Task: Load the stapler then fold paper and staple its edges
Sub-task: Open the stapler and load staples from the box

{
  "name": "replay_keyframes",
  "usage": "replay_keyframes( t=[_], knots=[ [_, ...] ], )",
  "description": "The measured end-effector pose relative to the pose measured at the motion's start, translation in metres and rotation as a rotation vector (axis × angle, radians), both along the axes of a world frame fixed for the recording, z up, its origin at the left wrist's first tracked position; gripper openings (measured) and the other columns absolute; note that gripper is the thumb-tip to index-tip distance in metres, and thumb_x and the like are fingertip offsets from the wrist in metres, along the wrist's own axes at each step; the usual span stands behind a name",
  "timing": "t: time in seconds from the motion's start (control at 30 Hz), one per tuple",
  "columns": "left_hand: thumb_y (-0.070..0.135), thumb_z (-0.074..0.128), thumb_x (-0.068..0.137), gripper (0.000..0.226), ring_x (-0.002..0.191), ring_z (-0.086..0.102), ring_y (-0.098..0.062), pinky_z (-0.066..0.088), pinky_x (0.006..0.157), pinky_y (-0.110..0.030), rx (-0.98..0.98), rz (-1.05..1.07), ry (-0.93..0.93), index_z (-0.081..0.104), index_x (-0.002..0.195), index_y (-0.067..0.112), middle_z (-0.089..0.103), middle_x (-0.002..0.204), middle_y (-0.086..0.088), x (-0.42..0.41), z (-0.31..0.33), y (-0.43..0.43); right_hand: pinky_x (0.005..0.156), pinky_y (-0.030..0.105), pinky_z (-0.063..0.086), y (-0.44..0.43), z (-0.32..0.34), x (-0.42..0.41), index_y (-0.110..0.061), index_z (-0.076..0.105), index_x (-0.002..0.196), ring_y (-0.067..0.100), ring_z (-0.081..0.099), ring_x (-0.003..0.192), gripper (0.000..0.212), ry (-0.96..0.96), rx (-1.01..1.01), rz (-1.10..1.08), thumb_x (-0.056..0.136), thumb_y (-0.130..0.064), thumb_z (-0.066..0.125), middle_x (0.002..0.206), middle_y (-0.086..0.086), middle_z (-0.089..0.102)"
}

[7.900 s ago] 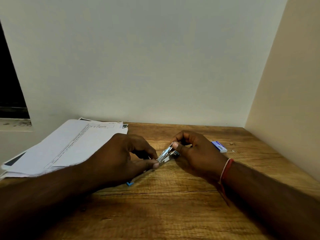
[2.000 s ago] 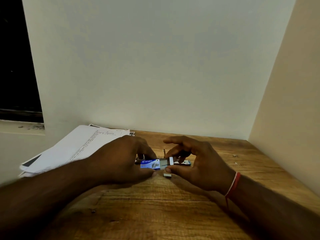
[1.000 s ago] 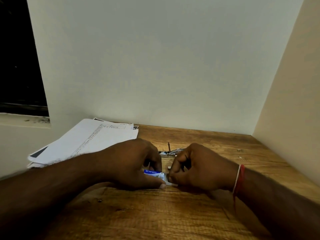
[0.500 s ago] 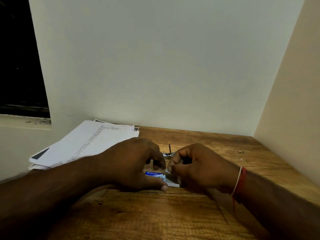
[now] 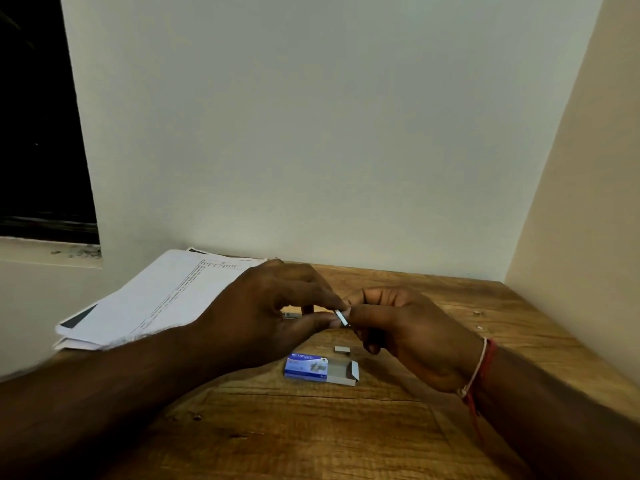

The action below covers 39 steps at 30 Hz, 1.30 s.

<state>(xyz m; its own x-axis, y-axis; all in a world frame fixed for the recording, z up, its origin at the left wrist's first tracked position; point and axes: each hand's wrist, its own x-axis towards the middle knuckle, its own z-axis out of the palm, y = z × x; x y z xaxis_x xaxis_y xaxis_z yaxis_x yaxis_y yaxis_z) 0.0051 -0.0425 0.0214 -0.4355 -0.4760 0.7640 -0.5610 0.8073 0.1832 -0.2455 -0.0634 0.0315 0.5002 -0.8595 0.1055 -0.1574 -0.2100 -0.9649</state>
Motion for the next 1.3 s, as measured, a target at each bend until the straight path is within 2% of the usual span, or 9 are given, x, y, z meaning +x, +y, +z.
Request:
replay_keyframes(
  t=[0.13,0.2,0.3,0.47,0.63,0.9,1.1,1.17,1.3],
  knots=[
    [0.031,0.090,0.095,0.010,0.088,0.077,-0.010,0.058,0.081,-0.025,0.093,0.048,0.079,0.088,0.104,0.035,0.082,0.096,0.016,-0.001,0.002,0.001,0.064,0.032,0.049,-0.002,-0.002,-0.002,0.008,0.074,0.104,0.018,0.062,0.076,0.023,-0.091,-0.014,-0.043,0.106,-0.013,0.064,0.085,0.010,0.068],
    [0.032,0.088,0.095,0.007,0.087,0.078,-0.005,0.056,0.076,-0.013,0.294,0.094,0.218,0.085,0.096,0.038,0.083,0.092,0.016,-0.004,0.002,0.001,0.066,0.032,0.057,-0.002,-0.003,-0.003,-0.002,0.079,0.108,0.020,0.069,0.081,0.016,-0.066,-0.179,-0.113,0.105,-0.013,0.067,0.090,0.008,0.077],
    [0.032,0.083,0.098,0.008,0.074,0.074,0.000,0.055,0.069,-0.013,0.648,0.069,0.434,0.086,0.094,0.026,0.083,0.083,0.009,-0.007,-0.002,-0.004,0.082,0.030,0.066,-0.001,-0.005,-0.004,-0.019,0.081,0.117,0.016,0.079,0.094,0.023,0.034,-0.481,-0.176,0.096,-0.011,0.081,0.100,0.002,0.082],
    [0.034,0.083,0.098,0.016,0.072,0.070,-0.007,0.055,0.071,-0.030,0.841,0.023,0.553,0.089,0.097,0.019,0.082,0.079,-0.002,-0.009,-0.009,-0.006,0.084,0.017,0.062,-0.002,-0.010,-0.003,-0.029,0.084,0.120,0.001,0.078,0.099,0.033,0.204,-0.812,-0.205,0.089,-0.022,0.090,0.105,-0.018,0.083],
    [0.033,0.084,0.099,0.018,0.067,0.068,-0.004,0.054,0.068,-0.028,0.878,0.032,0.561,0.089,0.095,0.016,0.082,0.078,-0.001,-0.014,-0.010,-0.008,0.079,0.011,0.056,-0.001,-0.008,-0.003,-0.029,0.086,0.114,0.001,0.078,0.094,0.026,0.217,-0.891,-0.207,0.091,-0.017,0.087,0.099,-0.018,0.084],
    [0.045,0.076,0.102,0.026,0.084,0.073,-0.013,0.059,0.083,-0.039,0.822,0.053,0.527,0.089,0.103,0.023,0.086,0.098,-0.006,-0.011,-0.011,-0.007,0.084,0.005,0.050,-0.009,-0.008,-0.005,-0.028,0.085,0.108,-0.006,0.072,0.099,0.018,0.238,-0.848,-0.345,0.095,-0.016,0.083,0.099,-0.024,0.078],
    [0.049,0.081,0.099,0.033,0.111,0.065,0.016,0.050,0.080,-0.002,0.551,0.256,0.147,0.075,0.131,0.045,0.073,0.121,0.029,-0.006,-0.012,-0.002,0.075,0.013,0.049,-0.033,-0.015,-0.019,-0.031,0.084,0.094,-0.001,0.066,0.085,0.012,0.475,-0.781,-0.434,0.094,-0.018,0.084,0.087,-0.019,0.074],
    [0.053,0.079,0.099,0.037,0.116,0.066,0.009,0.052,0.086,-0.007,0.553,0.262,0.115,0.071,0.136,0.050,0.070,0.131,0.029,-0.005,-0.012,-0.002,0.080,0.030,0.054,-0.037,-0.019,-0.019,-0.033,0.083,0.092,0.003,0.063,0.088,0.012,0.550,-0.794,-0.435,0.093,-0.021,0.084,0.090,-0.017,0.073],
    [0.056,0.075,0.102,0.051,0.132,0.063,0.003,0.056,0.109,-0.029,0.557,0.240,0.070,0.061,0.150,0.056,0.067,0.143,0.029,-0.005,-0.013,0.001,0.082,0.030,0.046,-0.039,-0.023,-0.017,-0.039,0.077,0.092,0.008,0.056,0.097,0.016,0.609,-0.795,-0.468,0.096,-0.024,0.081,0.096,-0.020,0.066]
  ],
)
